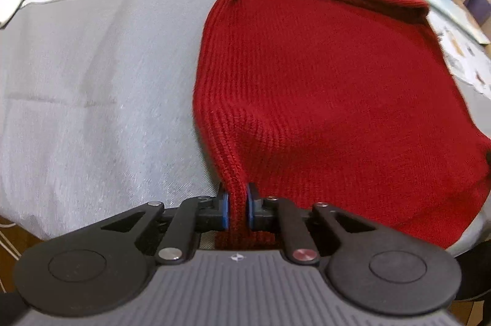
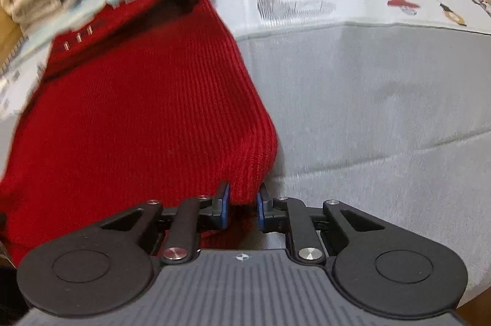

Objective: Fold small clothes
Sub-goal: 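Lift the hem with both tools and fold it toward the collar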

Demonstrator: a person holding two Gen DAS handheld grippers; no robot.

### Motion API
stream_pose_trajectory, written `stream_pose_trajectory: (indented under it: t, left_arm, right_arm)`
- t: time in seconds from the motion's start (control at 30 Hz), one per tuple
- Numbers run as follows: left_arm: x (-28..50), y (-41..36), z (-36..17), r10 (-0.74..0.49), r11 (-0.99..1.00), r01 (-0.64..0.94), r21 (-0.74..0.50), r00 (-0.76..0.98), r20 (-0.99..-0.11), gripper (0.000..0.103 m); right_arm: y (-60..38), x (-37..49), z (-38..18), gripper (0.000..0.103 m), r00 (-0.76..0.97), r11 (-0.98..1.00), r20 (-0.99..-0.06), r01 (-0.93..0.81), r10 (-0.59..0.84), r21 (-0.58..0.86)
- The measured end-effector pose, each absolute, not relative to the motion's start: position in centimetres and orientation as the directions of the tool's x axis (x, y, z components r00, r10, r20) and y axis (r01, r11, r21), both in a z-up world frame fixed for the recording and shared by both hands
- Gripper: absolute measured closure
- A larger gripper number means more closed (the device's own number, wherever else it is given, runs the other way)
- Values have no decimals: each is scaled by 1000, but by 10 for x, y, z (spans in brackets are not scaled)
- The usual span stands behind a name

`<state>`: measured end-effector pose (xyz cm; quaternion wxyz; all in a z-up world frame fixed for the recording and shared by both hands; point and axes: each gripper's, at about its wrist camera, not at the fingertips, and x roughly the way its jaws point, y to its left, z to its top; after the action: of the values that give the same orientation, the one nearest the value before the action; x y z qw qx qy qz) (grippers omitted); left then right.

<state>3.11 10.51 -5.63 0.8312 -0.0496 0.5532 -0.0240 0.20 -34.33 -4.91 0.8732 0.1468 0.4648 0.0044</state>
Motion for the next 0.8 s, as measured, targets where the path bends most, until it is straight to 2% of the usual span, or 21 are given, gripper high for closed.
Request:
stream_pose_trajectory:
  t: [0.17,0.37,0.4,0.5,0.6,0.8]
  left_arm:
    - [19,106,-26,-174,981,0,-194,440,-881,92]
    - [-13,101,41,-255,966,88,-244,499,-828,93]
    - [-23,101,54,-265,964,116,-241,509,-819,93]
    - [-46,103,86,-308,951,173,-255,532,-789,94]
    - [-64,110,99,-342,940,190,-284,536,-772,94]
    - [-45,121,81,-314,949,152,-275,493,-812,94]
  right_arm:
    - [-364,-10,-18,86,646,868,-708,138,286,476]
    - [-376,-48,33,90,713,849,-613,47,340,526]
    - [-379,-58,42,97,728,844,-593,36,344,535]
    - [-400,-94,67,98,758,781,-531,47,378,623]
    - [-409,-125,75,98,759,775,-521,36,389,631]
    - [-414,-126,64,98,742,752,-547,88,388,653]
